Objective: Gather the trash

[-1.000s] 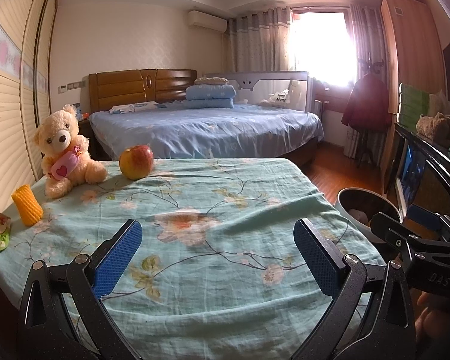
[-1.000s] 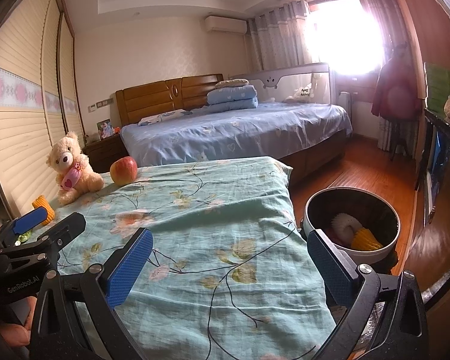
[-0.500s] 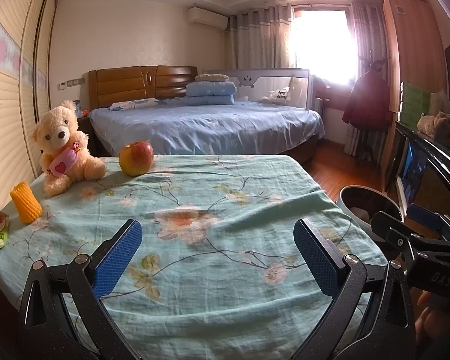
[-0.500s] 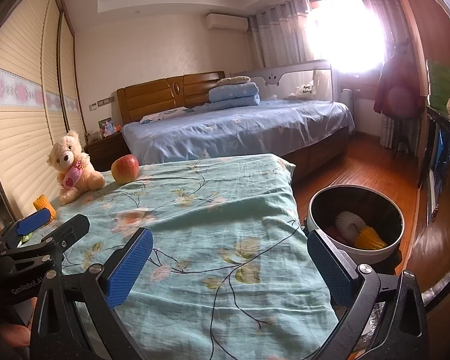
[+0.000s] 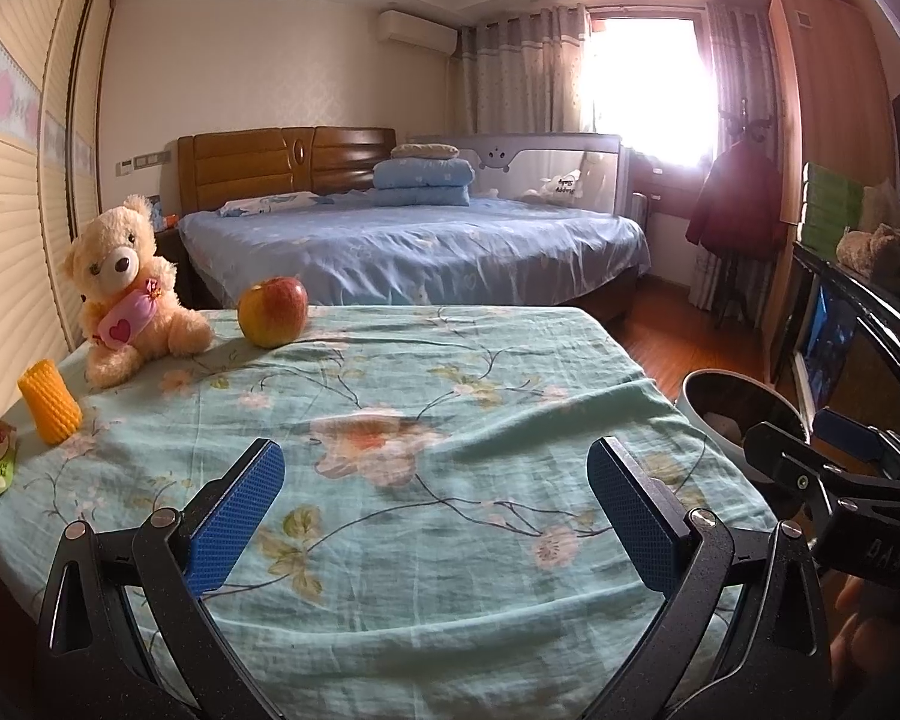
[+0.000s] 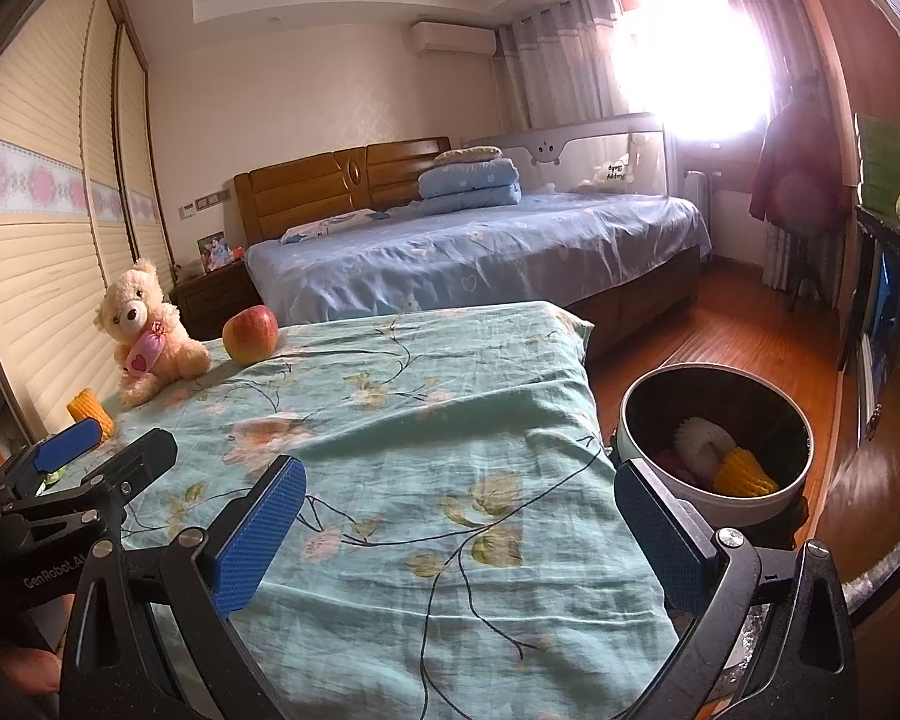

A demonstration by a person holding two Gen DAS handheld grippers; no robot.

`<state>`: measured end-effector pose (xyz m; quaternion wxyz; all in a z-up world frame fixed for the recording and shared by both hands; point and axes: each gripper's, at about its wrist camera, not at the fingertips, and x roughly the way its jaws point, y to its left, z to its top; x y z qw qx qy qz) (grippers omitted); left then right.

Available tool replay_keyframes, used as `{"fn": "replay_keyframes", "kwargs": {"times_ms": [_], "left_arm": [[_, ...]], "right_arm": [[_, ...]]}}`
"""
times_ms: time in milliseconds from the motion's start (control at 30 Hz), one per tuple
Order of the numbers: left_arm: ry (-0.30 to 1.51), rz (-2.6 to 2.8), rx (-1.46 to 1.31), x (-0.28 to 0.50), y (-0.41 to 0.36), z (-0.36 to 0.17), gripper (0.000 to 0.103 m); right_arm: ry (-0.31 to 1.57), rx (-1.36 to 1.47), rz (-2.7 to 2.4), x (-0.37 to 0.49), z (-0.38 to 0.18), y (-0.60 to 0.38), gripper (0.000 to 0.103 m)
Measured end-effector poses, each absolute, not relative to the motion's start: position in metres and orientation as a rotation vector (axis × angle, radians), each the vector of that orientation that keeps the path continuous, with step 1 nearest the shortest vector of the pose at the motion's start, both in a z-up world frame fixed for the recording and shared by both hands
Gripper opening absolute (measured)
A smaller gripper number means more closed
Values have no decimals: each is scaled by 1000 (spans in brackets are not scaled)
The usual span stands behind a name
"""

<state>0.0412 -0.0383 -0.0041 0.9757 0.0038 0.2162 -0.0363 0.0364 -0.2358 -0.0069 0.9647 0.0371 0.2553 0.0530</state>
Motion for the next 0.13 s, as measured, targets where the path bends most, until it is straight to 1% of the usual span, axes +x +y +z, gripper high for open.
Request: {"fn": "replay_keyframes", "kwargs": {"times_ms": [133], "left_arm": [[461,-76,-8,46,-34,-7,103]], "right_arm": [[534,77,110,41,-8,-236,103]]}}
